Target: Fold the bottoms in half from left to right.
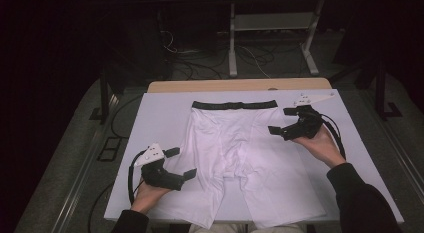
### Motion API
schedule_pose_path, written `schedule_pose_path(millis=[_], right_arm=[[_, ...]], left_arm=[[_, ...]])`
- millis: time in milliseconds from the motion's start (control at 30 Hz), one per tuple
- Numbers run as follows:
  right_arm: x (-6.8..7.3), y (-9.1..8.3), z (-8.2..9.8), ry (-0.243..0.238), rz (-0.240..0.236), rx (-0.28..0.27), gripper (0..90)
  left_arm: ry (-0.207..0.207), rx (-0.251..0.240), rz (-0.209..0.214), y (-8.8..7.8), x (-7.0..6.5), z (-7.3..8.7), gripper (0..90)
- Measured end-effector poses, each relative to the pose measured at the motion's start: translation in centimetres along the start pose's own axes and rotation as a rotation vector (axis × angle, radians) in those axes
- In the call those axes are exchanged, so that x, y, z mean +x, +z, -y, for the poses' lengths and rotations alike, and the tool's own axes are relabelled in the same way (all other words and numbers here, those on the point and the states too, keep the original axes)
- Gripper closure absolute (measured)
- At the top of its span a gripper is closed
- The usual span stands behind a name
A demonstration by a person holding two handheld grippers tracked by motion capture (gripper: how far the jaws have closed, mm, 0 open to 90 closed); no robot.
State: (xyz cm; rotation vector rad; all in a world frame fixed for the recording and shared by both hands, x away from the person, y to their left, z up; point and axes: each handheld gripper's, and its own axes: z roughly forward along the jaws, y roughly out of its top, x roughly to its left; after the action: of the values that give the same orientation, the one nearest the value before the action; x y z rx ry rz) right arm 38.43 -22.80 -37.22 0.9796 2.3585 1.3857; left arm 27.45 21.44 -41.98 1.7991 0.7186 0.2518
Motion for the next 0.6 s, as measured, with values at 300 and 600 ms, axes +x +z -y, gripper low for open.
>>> schedule_pose_path(millis=[300, 600], right_arm=[[-0.7, 1.4, -0.8, 0.000, 0.004, 0.017, 0.0], [-1.1, 3.0, -1.8, 0.003, -0.007, 0.040, 0.0]], left_arm=[[-0.003, 0.000, 0.001, 0.0, 0.1, 0.0, 0.0], [-0.004, 0.003, 0.000, 0.0, 0.1, 0.0, 0.0]])
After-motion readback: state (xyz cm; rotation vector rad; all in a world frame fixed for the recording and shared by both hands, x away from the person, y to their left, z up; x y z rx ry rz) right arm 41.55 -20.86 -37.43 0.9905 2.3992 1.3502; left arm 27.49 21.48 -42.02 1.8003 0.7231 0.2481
